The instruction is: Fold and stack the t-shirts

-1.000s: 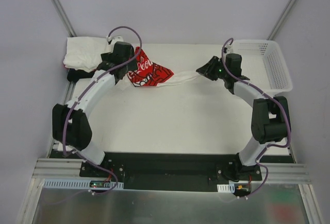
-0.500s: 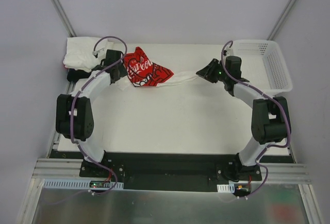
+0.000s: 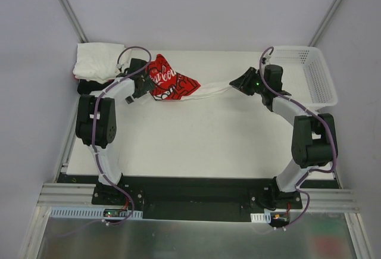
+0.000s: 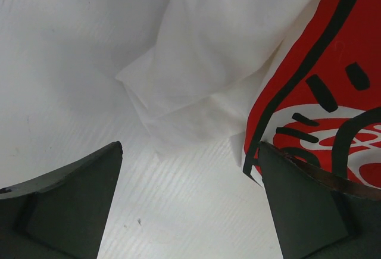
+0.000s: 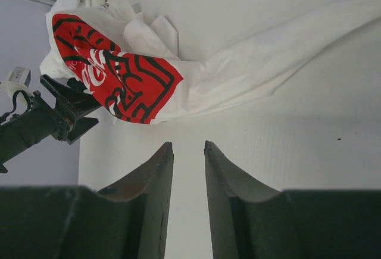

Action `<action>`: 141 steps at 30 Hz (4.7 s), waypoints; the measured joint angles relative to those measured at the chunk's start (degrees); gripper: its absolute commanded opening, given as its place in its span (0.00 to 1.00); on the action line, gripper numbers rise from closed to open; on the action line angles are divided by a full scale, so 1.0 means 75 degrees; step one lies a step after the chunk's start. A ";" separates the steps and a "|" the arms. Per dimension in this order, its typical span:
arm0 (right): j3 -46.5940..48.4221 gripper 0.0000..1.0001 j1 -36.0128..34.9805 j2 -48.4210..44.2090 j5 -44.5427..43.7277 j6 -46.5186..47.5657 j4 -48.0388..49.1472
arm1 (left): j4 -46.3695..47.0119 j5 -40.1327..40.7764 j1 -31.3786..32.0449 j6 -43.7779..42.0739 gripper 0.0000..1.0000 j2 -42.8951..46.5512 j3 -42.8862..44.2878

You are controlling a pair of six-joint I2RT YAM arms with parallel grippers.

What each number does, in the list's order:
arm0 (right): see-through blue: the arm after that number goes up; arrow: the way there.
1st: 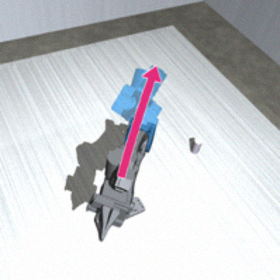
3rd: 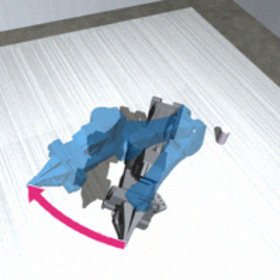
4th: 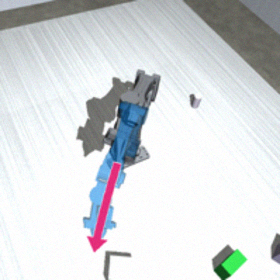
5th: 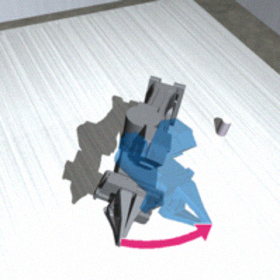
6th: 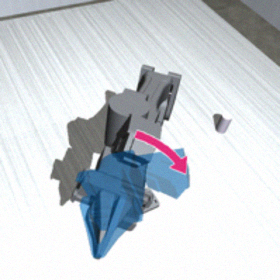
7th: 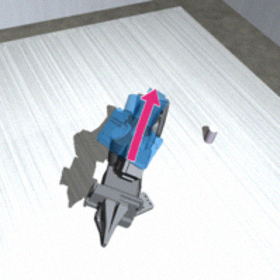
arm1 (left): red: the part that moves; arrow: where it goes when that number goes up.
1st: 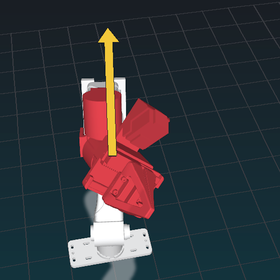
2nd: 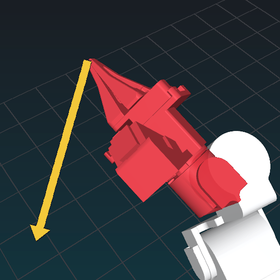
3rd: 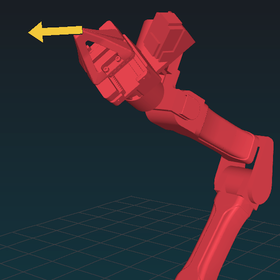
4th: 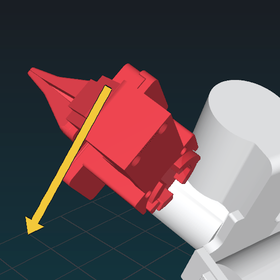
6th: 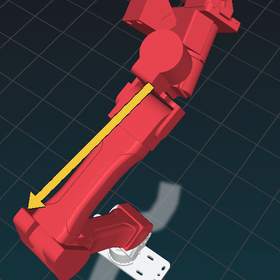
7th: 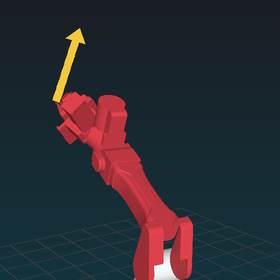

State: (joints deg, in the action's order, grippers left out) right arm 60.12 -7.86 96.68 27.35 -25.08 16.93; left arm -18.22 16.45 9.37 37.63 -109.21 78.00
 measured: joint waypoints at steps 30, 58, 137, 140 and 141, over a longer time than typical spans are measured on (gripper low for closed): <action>-0.0096 0.31 0.0318 -0.0283 0.0023 -0.0055 -0.0003 | -0.0350 0.0647 -0.0012 -0.0501 0.86 -0.0254 0.0166; -0.0090 0.31 0.0513 -0.0283 0.0277 -0.0446 0.0119 | -0.1769 -0.0175 -0.0015 -0.2075 0.65 -0.1609 0.2136; 0.2786 0.40 -0.4322 0.2885 0.0367 0.0163 -0.0976 | -0.4304 0.1364 0.1647 -0.2745 0.00 0.2084 0.6749; 0.3147 0.41 -0.4508 0.3150 0.0364 0.0224 -0.1113 | -0.4307 0.1466 0.1647 -0.2763 0.00 0.2142 0.6694; 0.3281 0.41 -0.4500 0.3246 0.0332 0.0242 -0.1134 | -0.4310 0.1483 0.1647 -0.2766 0.00 0.2157 0.6674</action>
State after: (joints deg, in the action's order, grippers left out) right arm 84.73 -41.60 121.03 29.85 -23.27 8.43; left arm -50.54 27.57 21.71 16.88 -93.03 128.05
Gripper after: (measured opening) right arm 0.401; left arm 0.010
